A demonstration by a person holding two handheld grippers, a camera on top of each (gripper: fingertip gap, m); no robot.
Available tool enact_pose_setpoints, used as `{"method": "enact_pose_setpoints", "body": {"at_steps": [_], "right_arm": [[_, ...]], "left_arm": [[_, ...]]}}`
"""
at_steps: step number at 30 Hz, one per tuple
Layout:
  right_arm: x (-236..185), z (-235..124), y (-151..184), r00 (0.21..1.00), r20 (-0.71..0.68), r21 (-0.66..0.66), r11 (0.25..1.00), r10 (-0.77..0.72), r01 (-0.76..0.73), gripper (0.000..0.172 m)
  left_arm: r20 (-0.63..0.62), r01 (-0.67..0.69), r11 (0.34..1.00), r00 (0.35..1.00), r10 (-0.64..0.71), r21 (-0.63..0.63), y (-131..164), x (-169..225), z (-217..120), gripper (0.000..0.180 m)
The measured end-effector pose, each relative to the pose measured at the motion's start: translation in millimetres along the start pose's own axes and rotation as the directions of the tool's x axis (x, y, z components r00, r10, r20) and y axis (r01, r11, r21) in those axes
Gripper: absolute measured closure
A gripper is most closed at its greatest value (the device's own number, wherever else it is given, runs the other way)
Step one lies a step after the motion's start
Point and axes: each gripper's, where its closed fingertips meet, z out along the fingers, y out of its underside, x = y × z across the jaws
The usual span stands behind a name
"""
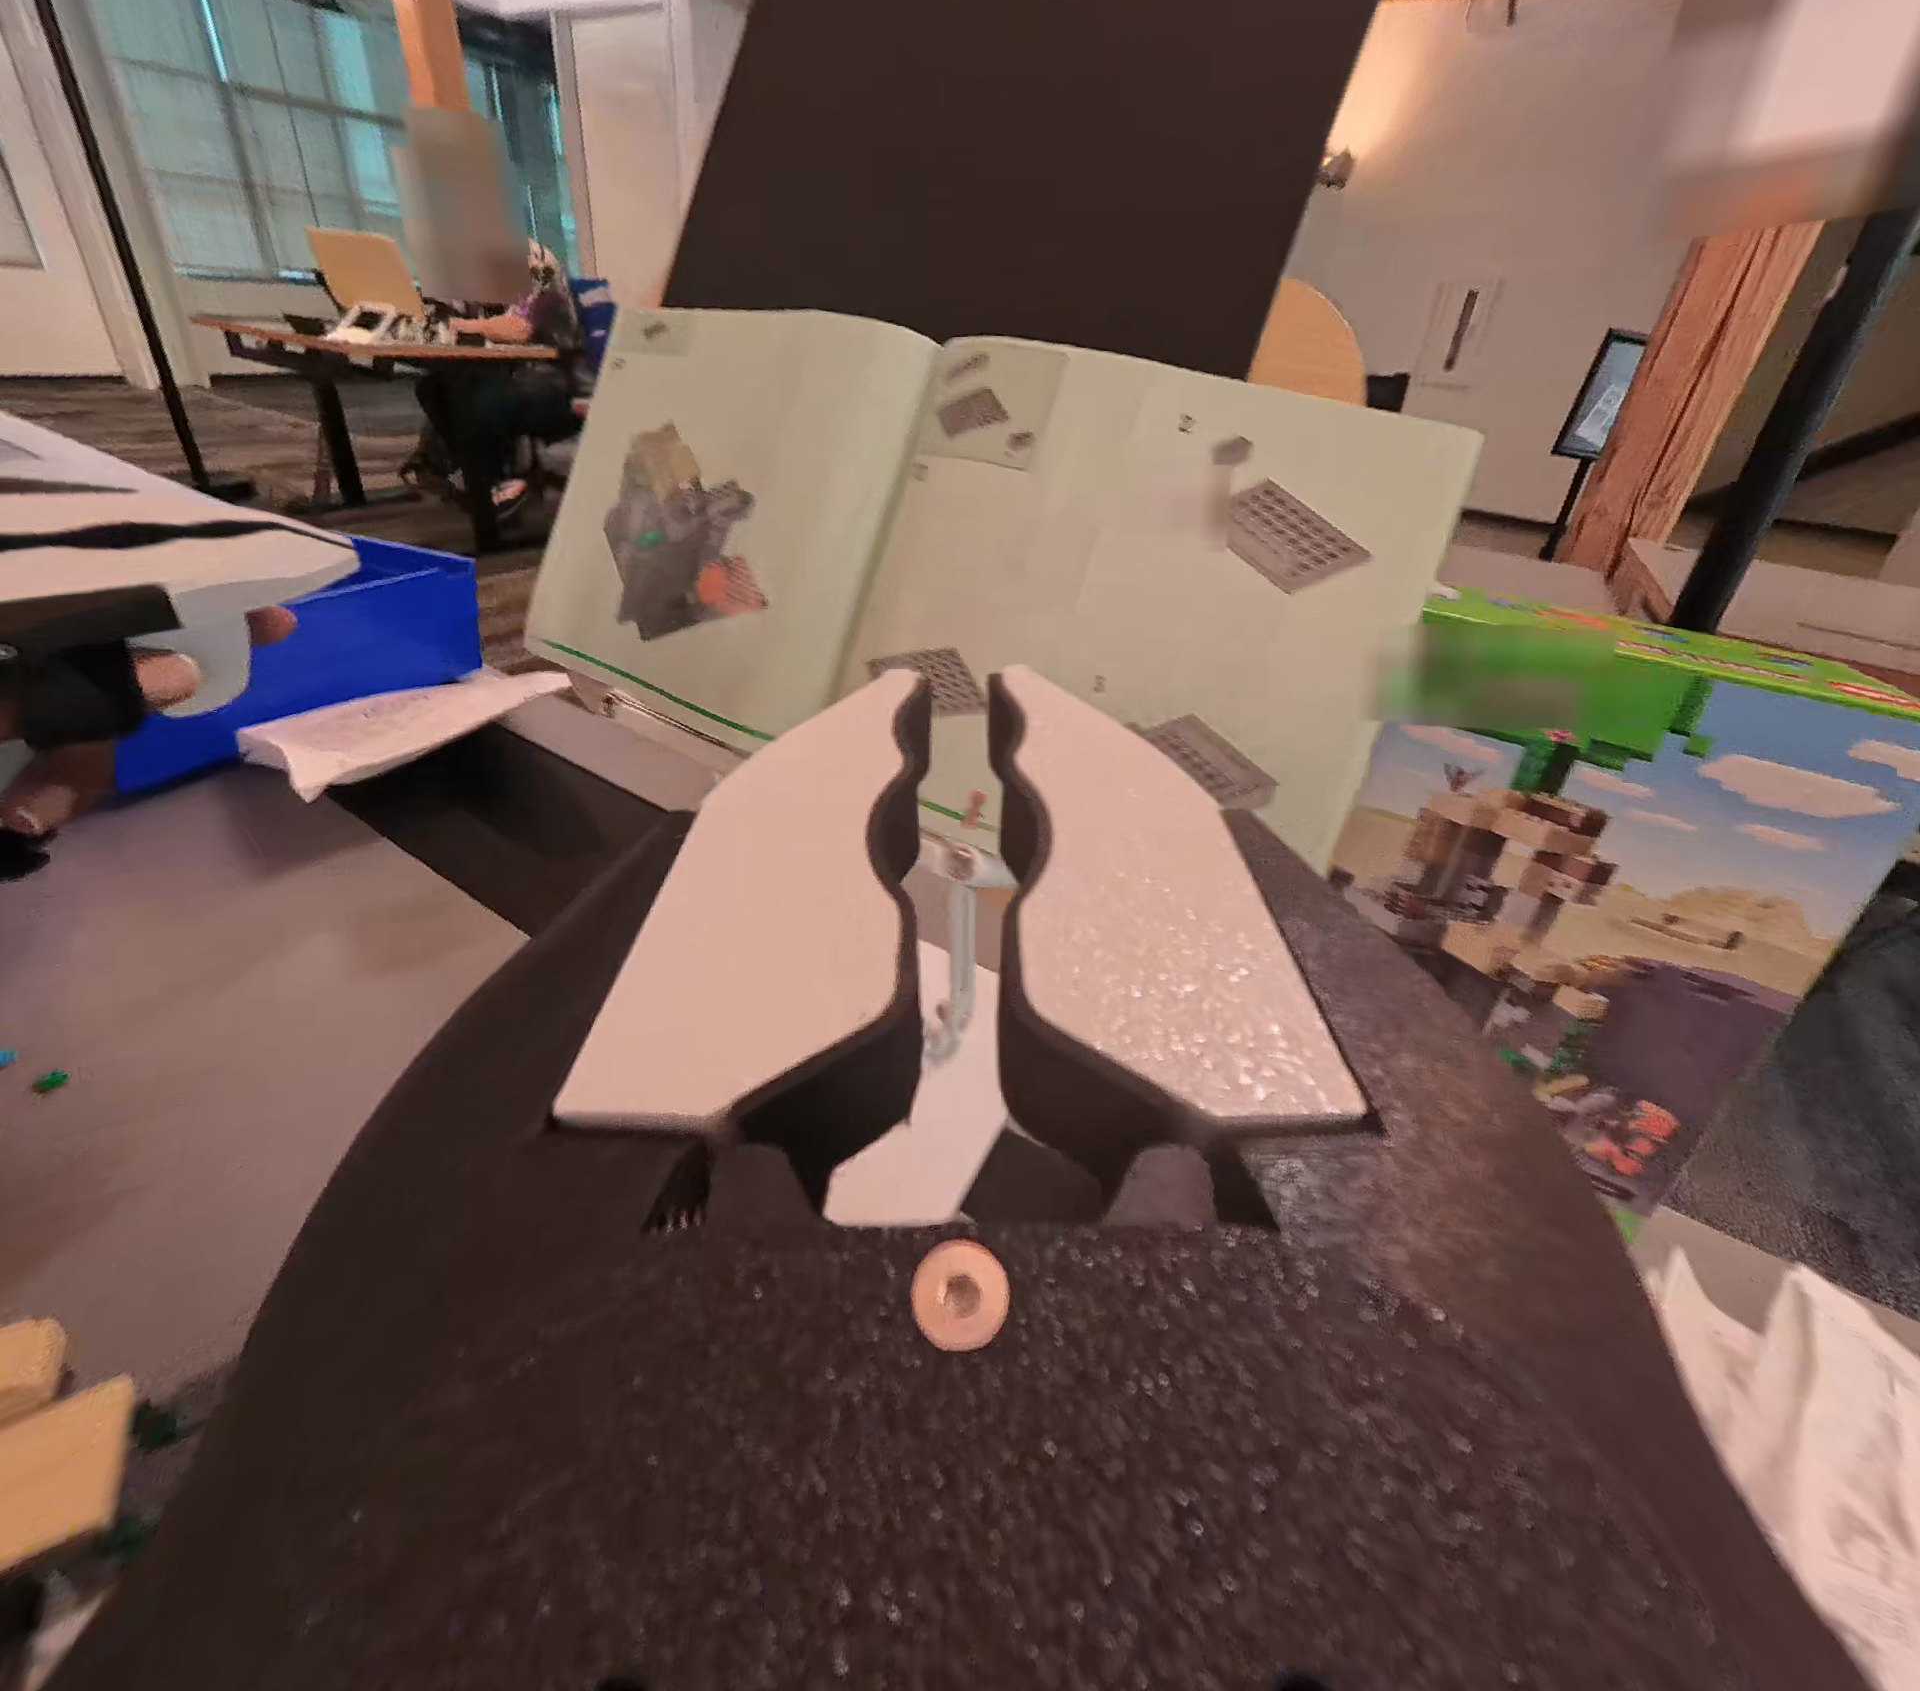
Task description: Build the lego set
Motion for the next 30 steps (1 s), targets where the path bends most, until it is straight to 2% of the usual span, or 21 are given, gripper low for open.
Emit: {"method": "enact_pose_setpoints", "body": {"at_steps": [3,6,13,18,25,30], "right_arm": [[-33,2,-4,1.000,-0.020,0.024,0.999,0.024,-0.024,0.172],[-66,3,0,0.998,0.009,0.026,0.998,0.056,-0.056,0.172],[-93,0,17,0.998,0.048,0.014,0.999,0.035,-0.035,0.172],[-93,0,21,0.998,0.056,0.010,1.000,0.025,-0.025,0.172],[-92,-2,18,0.998,0.059,0.008,1.000,-0.006,0.005,0.172],[-87,-4,18,0.998,0.059,0.004,1.000,0.023,-0.023,0.172]], "left_arm": [[0.017,0.028,0.999,0.999,-0.029,0.046,-12,4,-5,0.180],[0.021,0.064,0.994,0.998,-0.066,0.084,-17,5,-13,0.180],[0.032,0.117,0.990,0.992,-0.120,0.081,1,-2,-14,0.180],[0.071,0.122,0.992,0.990,-0.124,0.037,6,-11,2,0.180],[0.129,0.100,0.993,0.986,-0.107,0.060,-38,-44,49,0.180],[0.174,0.086,0.996,0.981,-0.091,0.033,-53,-61,80,0.180]]}}
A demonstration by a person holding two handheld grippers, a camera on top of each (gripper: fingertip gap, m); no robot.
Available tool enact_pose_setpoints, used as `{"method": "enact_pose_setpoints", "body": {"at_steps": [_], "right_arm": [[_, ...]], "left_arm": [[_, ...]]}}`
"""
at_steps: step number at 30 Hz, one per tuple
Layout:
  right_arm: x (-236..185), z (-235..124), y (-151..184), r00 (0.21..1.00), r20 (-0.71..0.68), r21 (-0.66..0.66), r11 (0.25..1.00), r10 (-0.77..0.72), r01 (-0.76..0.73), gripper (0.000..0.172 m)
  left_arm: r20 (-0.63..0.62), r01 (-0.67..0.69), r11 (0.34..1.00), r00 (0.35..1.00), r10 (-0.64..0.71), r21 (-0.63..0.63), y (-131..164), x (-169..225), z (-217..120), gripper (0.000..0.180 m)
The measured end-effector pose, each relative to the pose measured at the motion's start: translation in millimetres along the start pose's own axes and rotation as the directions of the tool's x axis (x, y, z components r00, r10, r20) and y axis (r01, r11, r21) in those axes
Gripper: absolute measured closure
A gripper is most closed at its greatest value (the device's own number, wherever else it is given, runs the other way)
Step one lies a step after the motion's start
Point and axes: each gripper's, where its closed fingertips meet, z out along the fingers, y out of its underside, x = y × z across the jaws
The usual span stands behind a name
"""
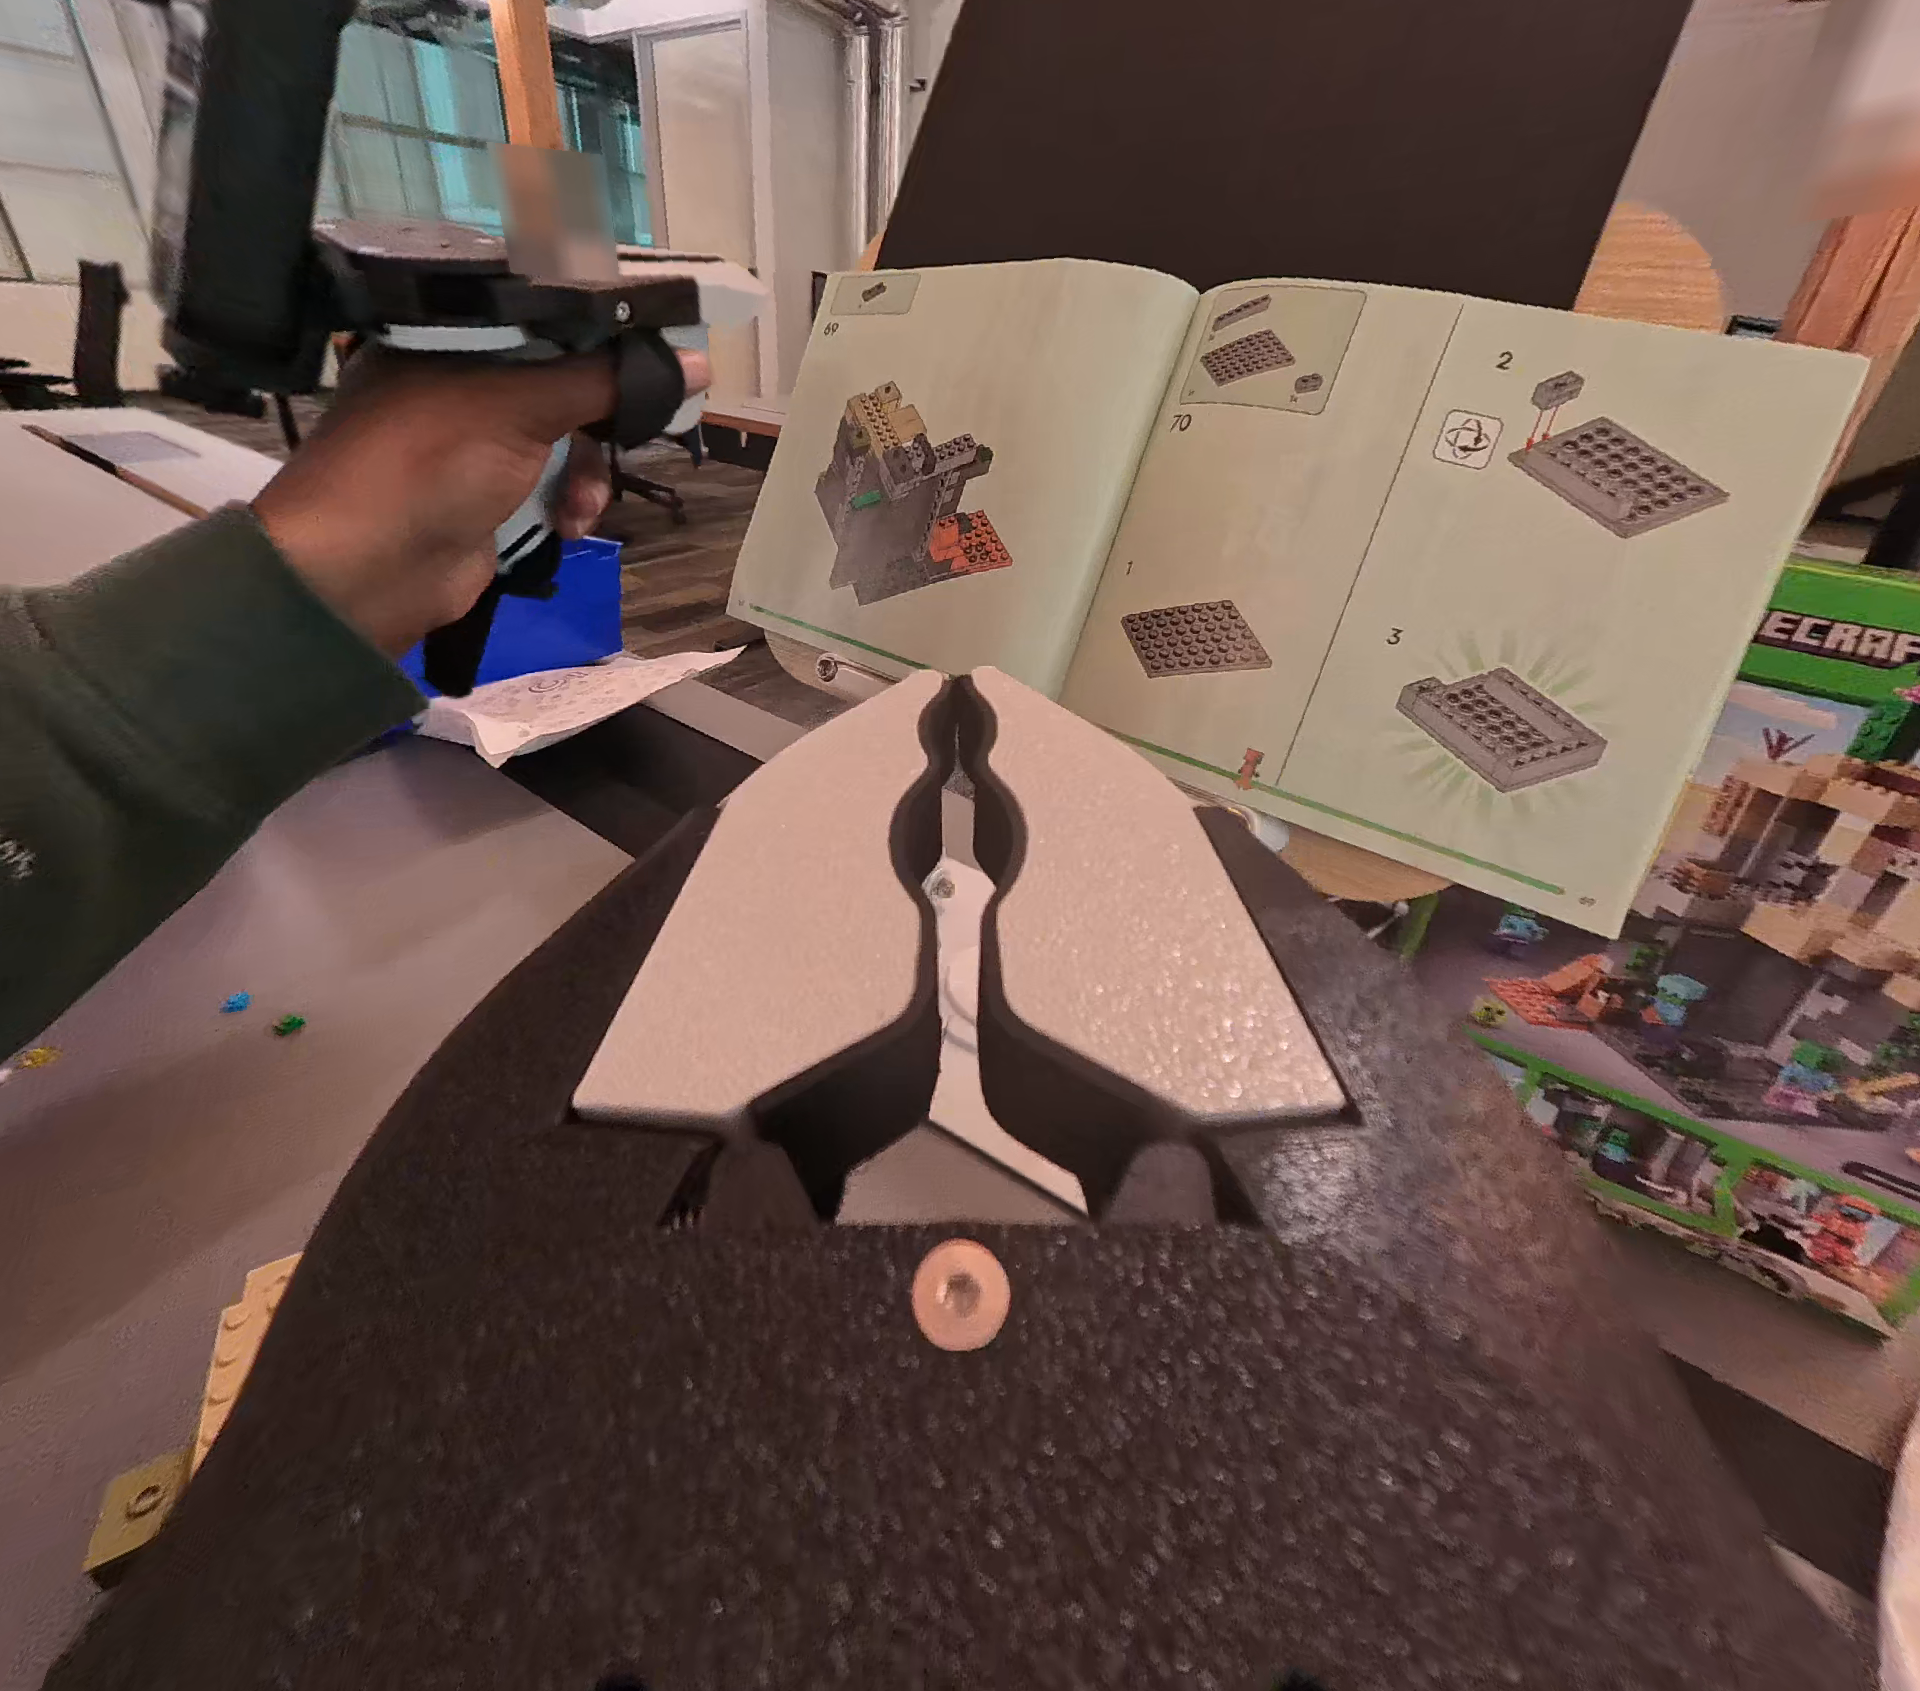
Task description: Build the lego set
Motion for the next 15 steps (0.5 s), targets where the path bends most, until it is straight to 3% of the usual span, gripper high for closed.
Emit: {"method": "enact_pose_setpoints", "body": {"at_steps": [6,15], "right_arm": [[9,-2,-1,1.000,-0.017,0.007,1.000,0.019,-0.019,0.172],[12,-3,-1,1.000,-0.017,0.012,1.000,0.020,-0.020,0.172]], "left_arm": [[0.012,0.010,0.999,1.000,-0.010,-0.041,4,-7,22,0.180],[0.001,0.019,0.999,1.000,-0.019,-0.043,5,-5,21,0.180]]}}
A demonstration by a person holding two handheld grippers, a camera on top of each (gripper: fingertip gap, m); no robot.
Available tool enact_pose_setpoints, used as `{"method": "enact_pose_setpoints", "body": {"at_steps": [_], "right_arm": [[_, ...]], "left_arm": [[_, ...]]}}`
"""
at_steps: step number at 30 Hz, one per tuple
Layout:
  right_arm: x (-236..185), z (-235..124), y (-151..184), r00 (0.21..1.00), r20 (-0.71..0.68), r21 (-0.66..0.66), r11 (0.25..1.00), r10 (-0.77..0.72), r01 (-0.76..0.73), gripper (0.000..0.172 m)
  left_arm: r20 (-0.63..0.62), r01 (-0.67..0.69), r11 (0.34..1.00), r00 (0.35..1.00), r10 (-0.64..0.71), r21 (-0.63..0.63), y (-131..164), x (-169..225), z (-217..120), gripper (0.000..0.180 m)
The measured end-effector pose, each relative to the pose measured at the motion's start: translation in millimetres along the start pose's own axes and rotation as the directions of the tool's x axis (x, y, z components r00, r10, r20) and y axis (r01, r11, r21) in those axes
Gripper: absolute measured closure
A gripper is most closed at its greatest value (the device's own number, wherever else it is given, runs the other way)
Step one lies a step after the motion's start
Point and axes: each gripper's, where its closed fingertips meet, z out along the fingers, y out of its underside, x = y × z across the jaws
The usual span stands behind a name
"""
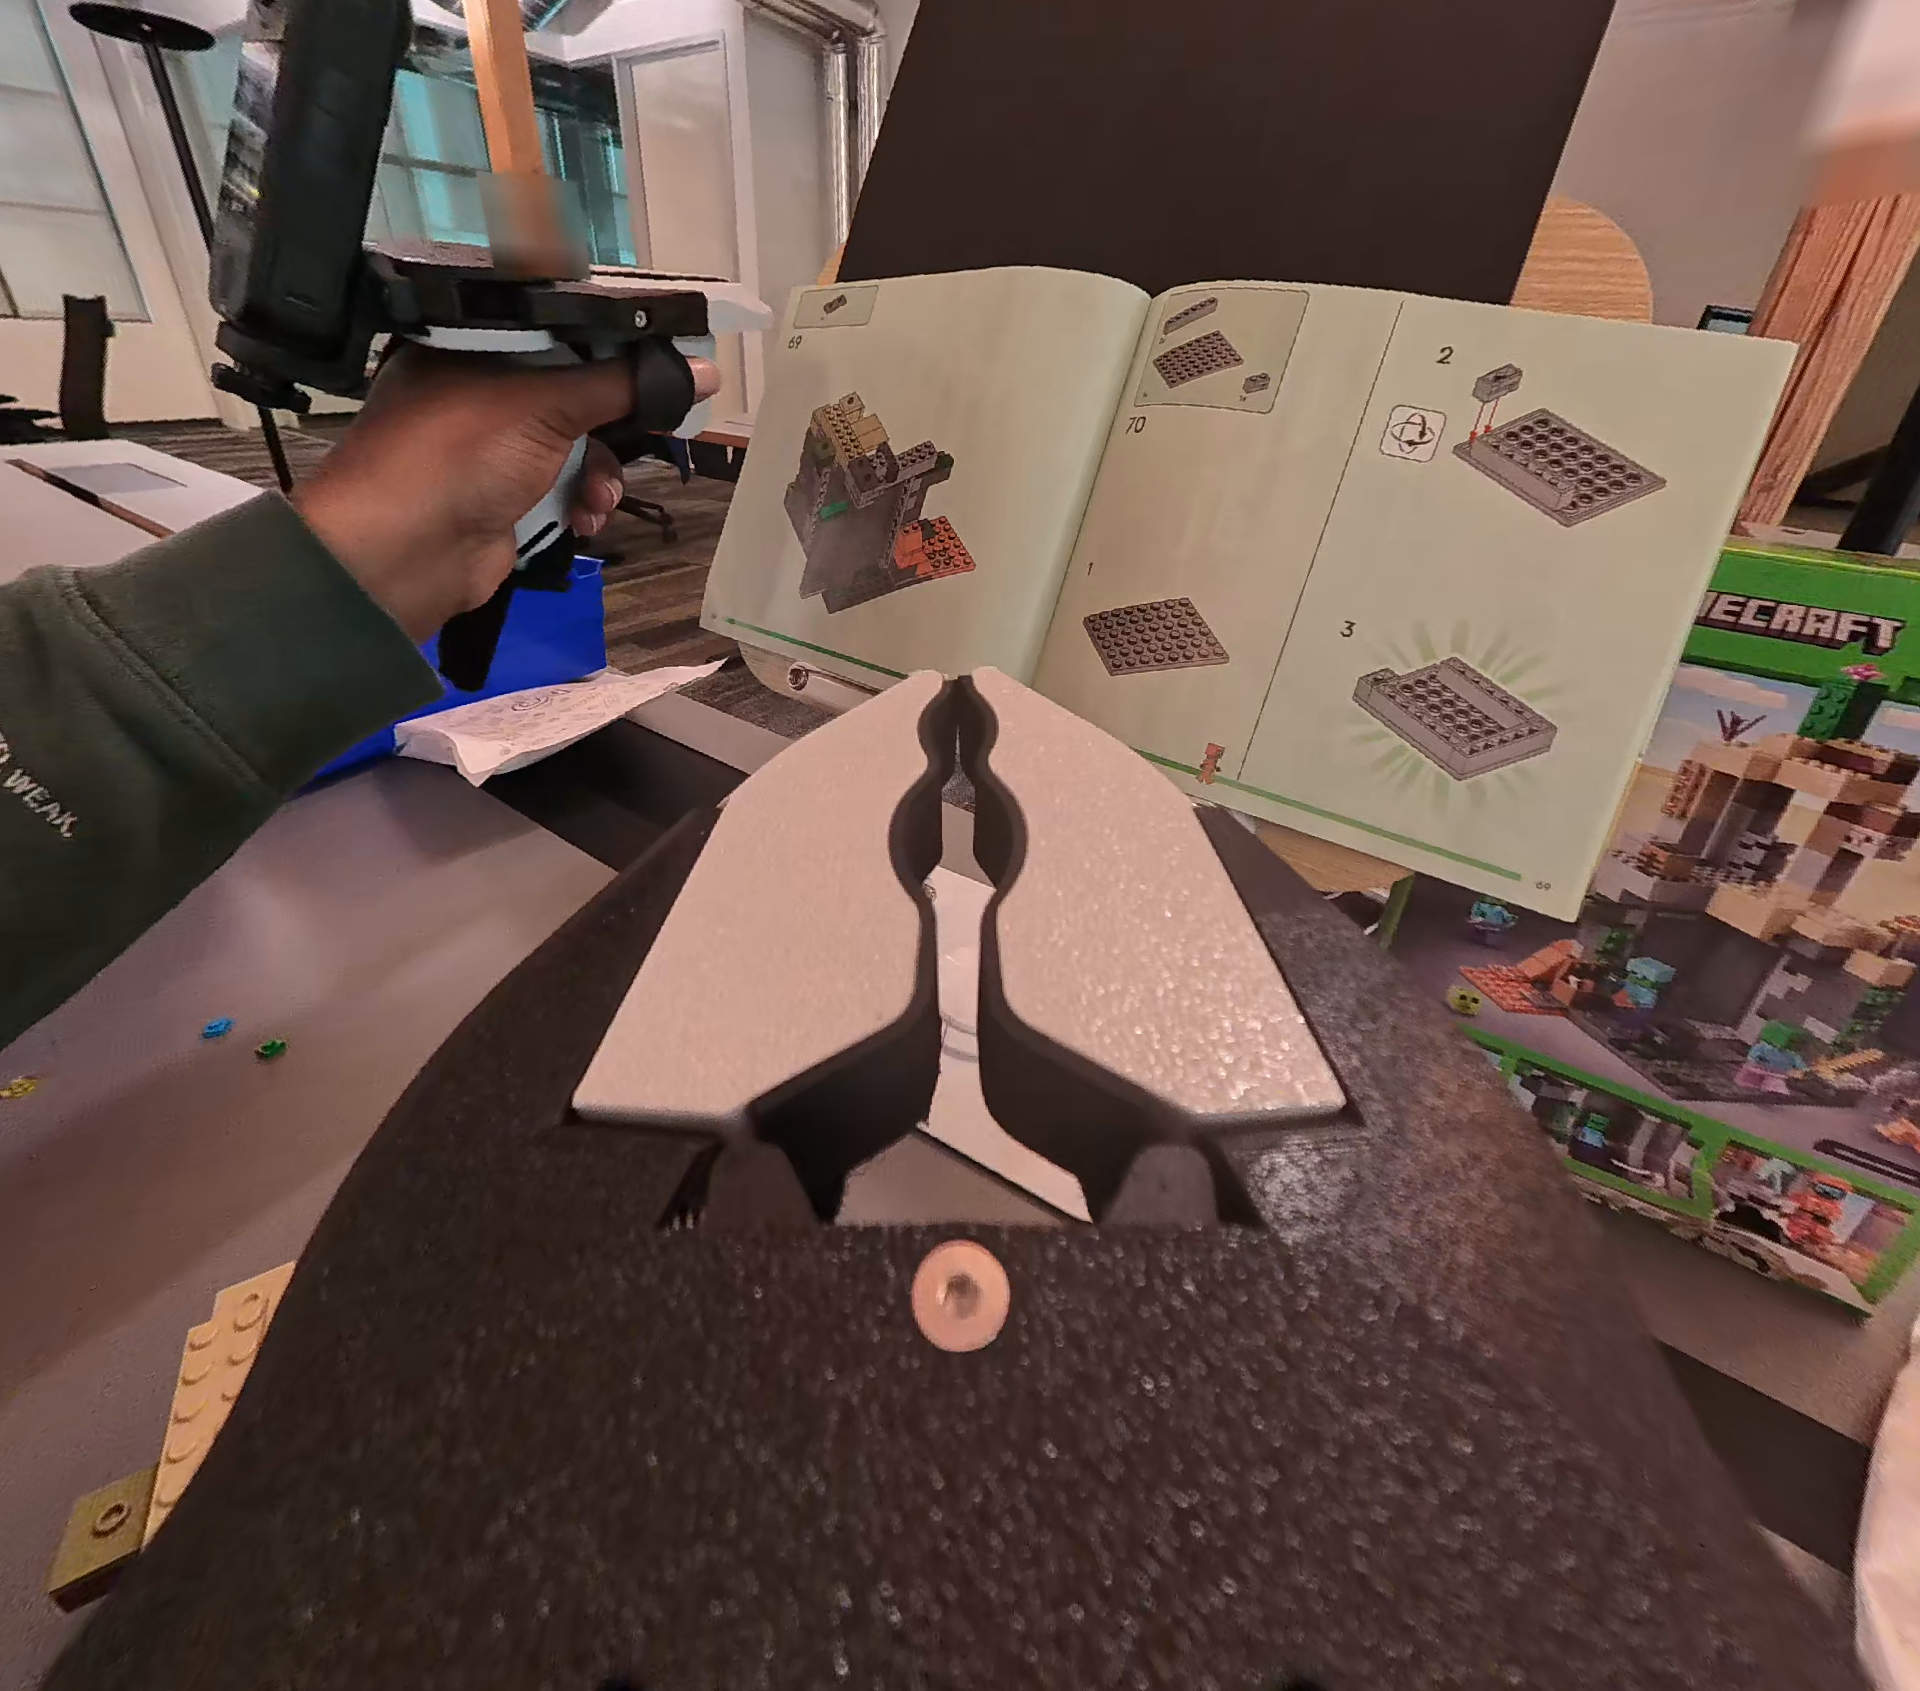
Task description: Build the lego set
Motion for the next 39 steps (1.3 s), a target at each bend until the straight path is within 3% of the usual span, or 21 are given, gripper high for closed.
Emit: {"method": "enact_pose_setpoints", "body": {"at_steps": [8,15,19,28,33,36,39], "right_arm": [[-1,0,1,1.000,0.013,-0.004,1.000,0.003,-0.003,0.172],[-8,3,4,0.999,0.034,-0.016,1.000,-0.010,0.010,0.172],[-9,4,9,0.999,0.037,-0.032,0.999,-0.031,0.032,0.172],[-24,9,17,0.997,0.076,-0.054,0.998,-0.026,0.030,0.172],[-45,10,18,0.990,0.109,-0.070,0.992,-0.092,0.100,0.172],[-52,7,17,0.985,0.125,-0.078,0.988,-0.121,0.131,0.172],[-55,4,13,0.980,0.131,-0.084,0.984,-0.147,0.159,0.172]], "left_arm": [[-0.060,0.007,1.000,0.998,-0.007,-0.001,15,16,-17,0.180],[-0.165,0.027,0.999,0.986,-0.024,0.020,30,43,-54,0.180],[-0.217,0.041,0.998,0.976,-0.029,0.051,38,51,-100,0.180],[-0.322,-0.019,1.000,0.947,0.012,-0.020,77,41,-223,0.180],[-0.305,-0.082,0.996,0.950,0.071,-0.026,77,0,-275,0.180],[-0.229,-0.172,0.982,0.962,0.151,-0.077,82,-52,-299,0.180],[-0.152,-0.203,0.954,0.973,0.172,-0.218,100,-120,-316,0.180]]}}
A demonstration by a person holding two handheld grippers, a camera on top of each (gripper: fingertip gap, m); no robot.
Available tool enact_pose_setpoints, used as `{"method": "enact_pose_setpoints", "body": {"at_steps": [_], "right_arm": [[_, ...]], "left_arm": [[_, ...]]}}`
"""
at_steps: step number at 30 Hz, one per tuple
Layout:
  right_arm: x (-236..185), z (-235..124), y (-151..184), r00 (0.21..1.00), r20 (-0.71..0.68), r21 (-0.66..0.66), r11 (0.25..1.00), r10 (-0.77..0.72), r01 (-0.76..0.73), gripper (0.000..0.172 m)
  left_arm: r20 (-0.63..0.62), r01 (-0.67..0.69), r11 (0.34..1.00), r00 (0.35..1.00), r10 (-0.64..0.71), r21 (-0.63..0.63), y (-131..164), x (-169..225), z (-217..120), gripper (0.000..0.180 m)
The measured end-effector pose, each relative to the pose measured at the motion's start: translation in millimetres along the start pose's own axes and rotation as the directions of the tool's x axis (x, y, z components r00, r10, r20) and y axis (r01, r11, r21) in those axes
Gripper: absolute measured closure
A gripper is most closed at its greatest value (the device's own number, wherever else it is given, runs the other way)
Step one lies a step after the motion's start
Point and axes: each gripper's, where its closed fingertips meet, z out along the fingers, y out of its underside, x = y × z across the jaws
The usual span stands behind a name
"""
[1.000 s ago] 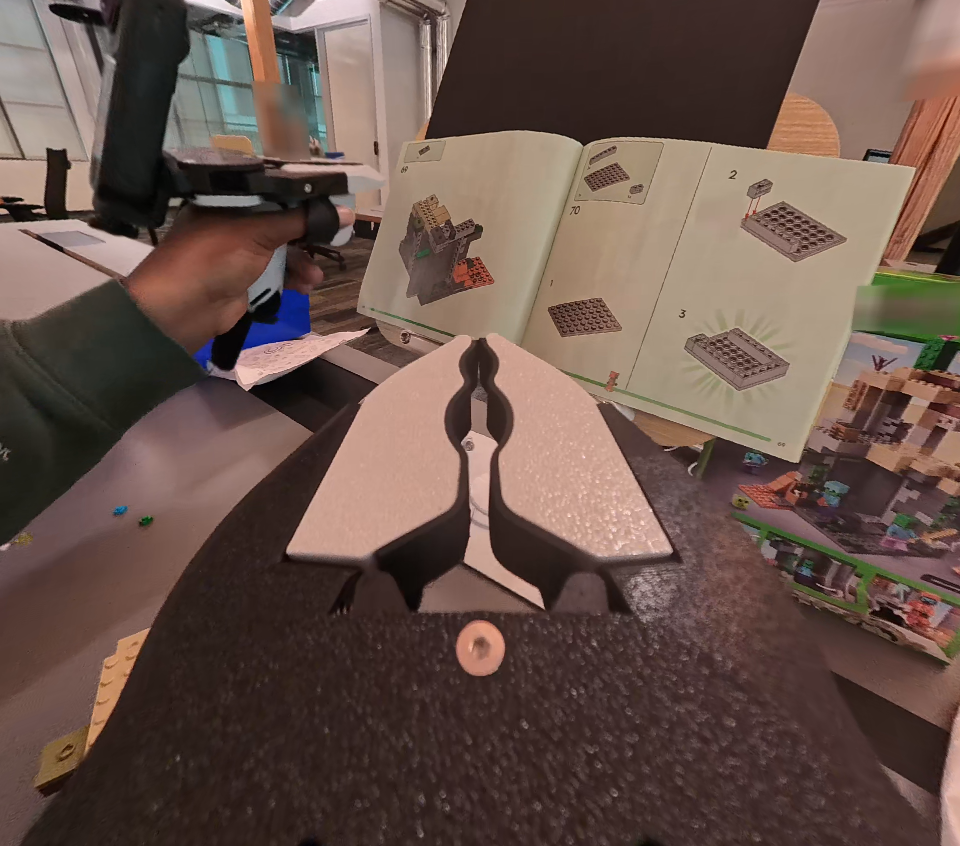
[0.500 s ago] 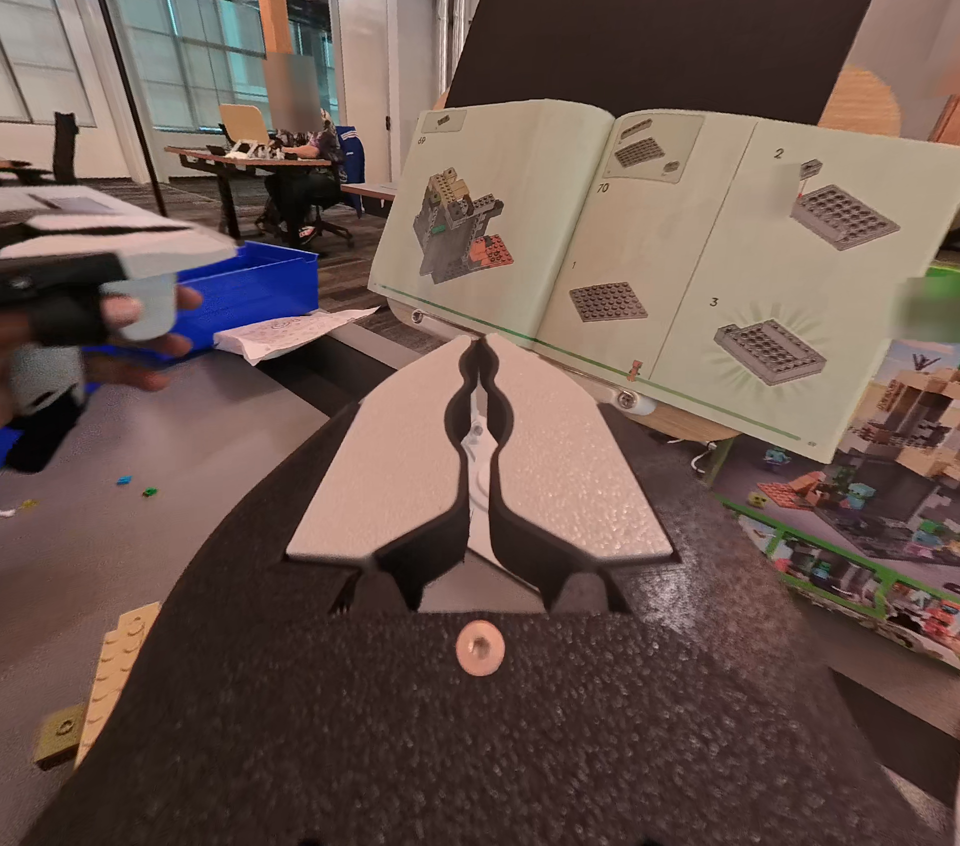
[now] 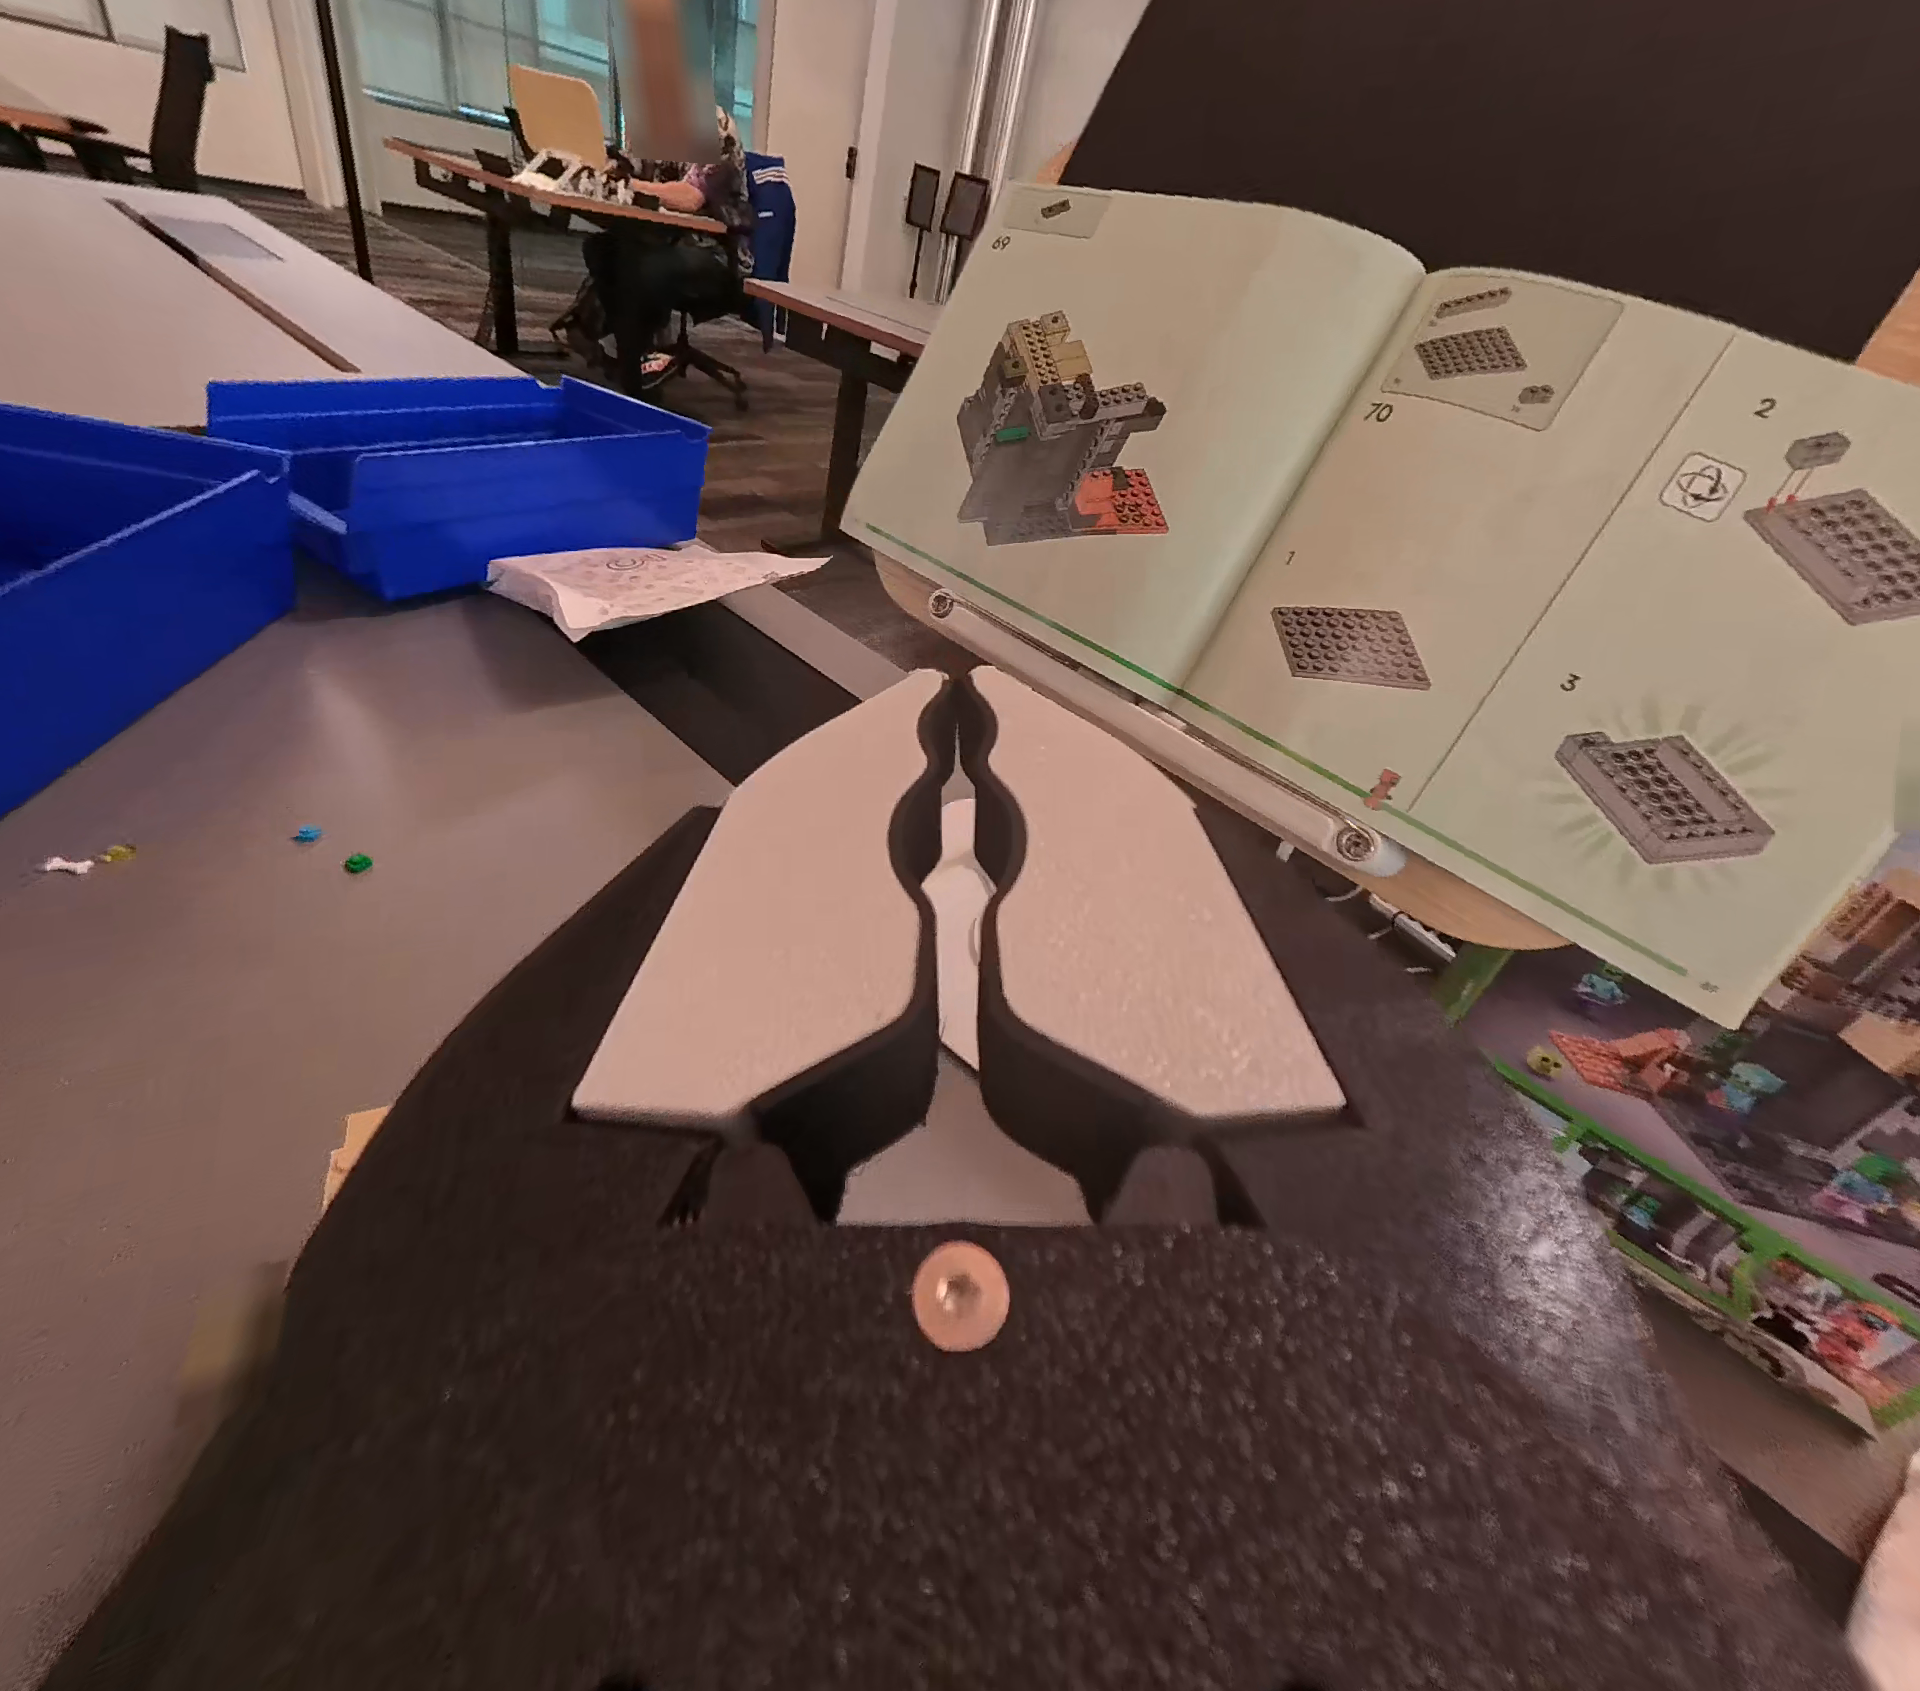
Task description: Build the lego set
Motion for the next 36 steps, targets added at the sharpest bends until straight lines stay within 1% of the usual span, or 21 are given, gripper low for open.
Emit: {"method": "enact_pose_setpoints", "body": {"at_steps": [2,4,5,6,7,10,12,14,16,17,18,20,21,23,25,26,27,30,32,34,36], "right_arm": [[-1,-2,-1,1.000,-0.001,-0.006,1.000,-0.007,0.007,0.172],[-4,-4,-1,1.000,0.011,-0.017,1.000,-0.004,0.004,0.172],[-6,-5,1,1.000,0.018,-0.025,1.000,-0.004,0.004,0.172],[-8,-7,3,1.000,0.025,-0.035,0.999,-0.007,0.008,0.172],[-9,-9,5,0.999,0.030,-0.049,0.999,-0.016,0.018,0.172],[-8,-19,16,0.998,0.012,-0.104,0.993,-0.063,0.064,0.172],[-8,-30,24,0.997,0.015,-0.126,0.989,-0.075,0.076,0.171],[-7,-44,33,0.998,0.026,-0.143,0.988,-0.062,0.065,0.167],[-3,-58,45,0.999,0.024,-0.166,0.985,-0.039,0.043,0.164],[-1,-66,51,0.999,0.019,-0.178,0.983,-0.032,0.035,0.164],[2,-73,58,1.000,0.011,-0.191,0.981,-0.027,0.029,0.163],[8,-86,73,1.000,-0.006,-0.218,0.976,-0.017,0.015,0.163],[10,-91,80,1.000,-0.015,-0.230,0.973,-0.009,0.005,0.163],[14,-102,94,0.999,-0.032,-0.253,0.967,0.014,-0.021,0.163],[17,-110,105,0.998,-0.047,-0.271,0.962,0.029,-0.041,0.163],[18,-113,110,0.998,-0.054,-0.275,0.960,0.035,-0.049,0.163],[19,-116,113,0.997,-0.060,-0.277,0.959,0.042,-0.057,0.163],[21,-120,116,0.996,-0.065,-0.276,0.958,0.059,-0.075,0.163],[19,-121,116,0.996,-0.058,-0.274,0.959,0.063,-0.077,0.163],[17,-120,116,0.997,-0.050,-0.273,0.960,0.058,-0.069,0.163],[12,-119,114,0.998,-0.036,-0.274,0.960,0.047,-0.055,0.163]], "left_arm": [[0.026,-0.001,0.989,1.000,0.005,-0.145,31,-38,-7,0.180],[0.040,0.011,0.953,0.999,0.001,-0.303,66,-72,-10,0.180],[0.039,0.013,0.925,0.999,0.002,-0.379,84,-86,-10,0.161],[0.029,0.027,0.880,0.999,-0.015,-0.473,105,-97,-10,0.153],[0.008,0.028,0.841,1.000,-0.028,-0.541,124,-105,-10,0.150],[-0.026,-0.003,0.770,1.000,-0.017,-0.638,168,-126,-1,0.151],[-0.044,0.003,0.715,0.998,-0.048,-0.699,196,-133,4,0.148],[-0.063,0.001,0.662,0.995,-0.073,-0.749,219,-135,8,0.154],[-0.066,0.002,0.616,0.994,-0.087,-0.788,237,-137,11,0.155],[-0.067,0.009,0.582,0.992,-0.109,-0.813,245,-137,11,0.154],[-0.064,0.012,0.554,0.991,-0.117,-0.832,252,-138,11,0.153],[-0.067,0.022,0.539,0.987,-0.146,-0.842,258,-137,15,0.153],[-0.070,0.031,0.518,0.982,-0.173,-0.855,261,-134,15,0.154],[-0.060,0.033,0.489,0.983,-0.172,-0.872,268,-136,17,0.152],[-0.058,0.039,0.455,0.978,-0.199,-0.890,273,-133,17,0.152],[-0.047,0.060,0.468,0.976,-0.212,-0.882,272,-134,21,0.153],[-0.039,0.071,0.464,0.974,-0.224,-0.883,273,-134,22,0.153],[-0.026,0.116,0.452,0.955,-0.297,-0.885,272,-128,22,0.164],[-0.010,0.144,0.453,0.947,-0.320,-0.880,272,-129,22,0.164],[0.000,0.154,0.460,0.948,-0.319,-0.875,272,-129,22,0.164],[0.007,0.147,0.473,0.959,-0.284,-0.869,272,-129,22,0.165]]}}
